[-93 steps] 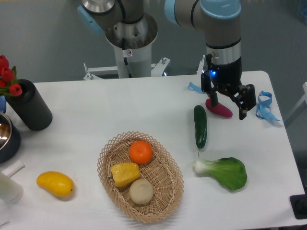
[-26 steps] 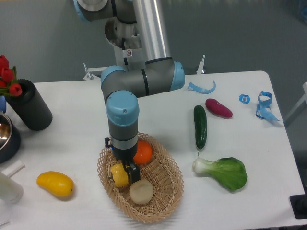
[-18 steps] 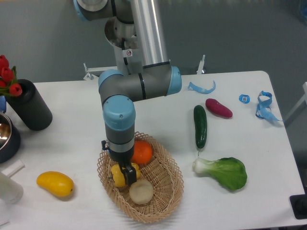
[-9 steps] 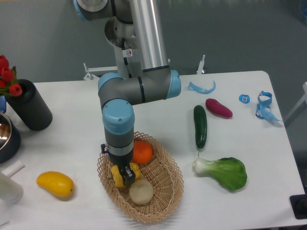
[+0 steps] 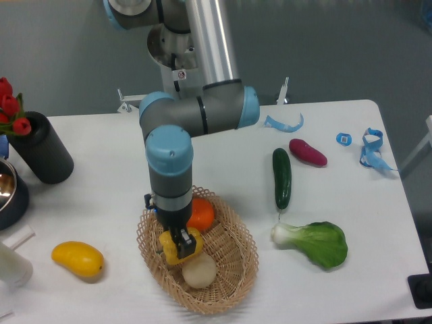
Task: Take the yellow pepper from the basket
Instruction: 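Close the gripper around the yellow bell pepper, then lift the held yellow pepper up out of the basket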
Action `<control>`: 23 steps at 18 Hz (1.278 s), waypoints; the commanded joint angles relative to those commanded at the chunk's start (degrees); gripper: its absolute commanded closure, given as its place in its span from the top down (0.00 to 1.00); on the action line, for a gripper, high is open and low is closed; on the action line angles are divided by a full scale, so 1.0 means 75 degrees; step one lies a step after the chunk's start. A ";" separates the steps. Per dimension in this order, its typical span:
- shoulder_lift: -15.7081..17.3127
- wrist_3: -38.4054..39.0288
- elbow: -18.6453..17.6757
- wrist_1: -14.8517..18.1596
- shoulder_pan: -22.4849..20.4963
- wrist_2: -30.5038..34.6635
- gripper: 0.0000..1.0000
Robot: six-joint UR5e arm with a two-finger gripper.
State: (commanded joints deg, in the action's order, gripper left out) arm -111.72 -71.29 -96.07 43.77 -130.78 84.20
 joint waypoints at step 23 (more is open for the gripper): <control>0.0564 0.0763 0.0856 0.0000 -0.1454 -0.1547 0.44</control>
State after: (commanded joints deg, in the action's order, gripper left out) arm -107.49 -65.57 -89.65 43.77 -141.68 72.60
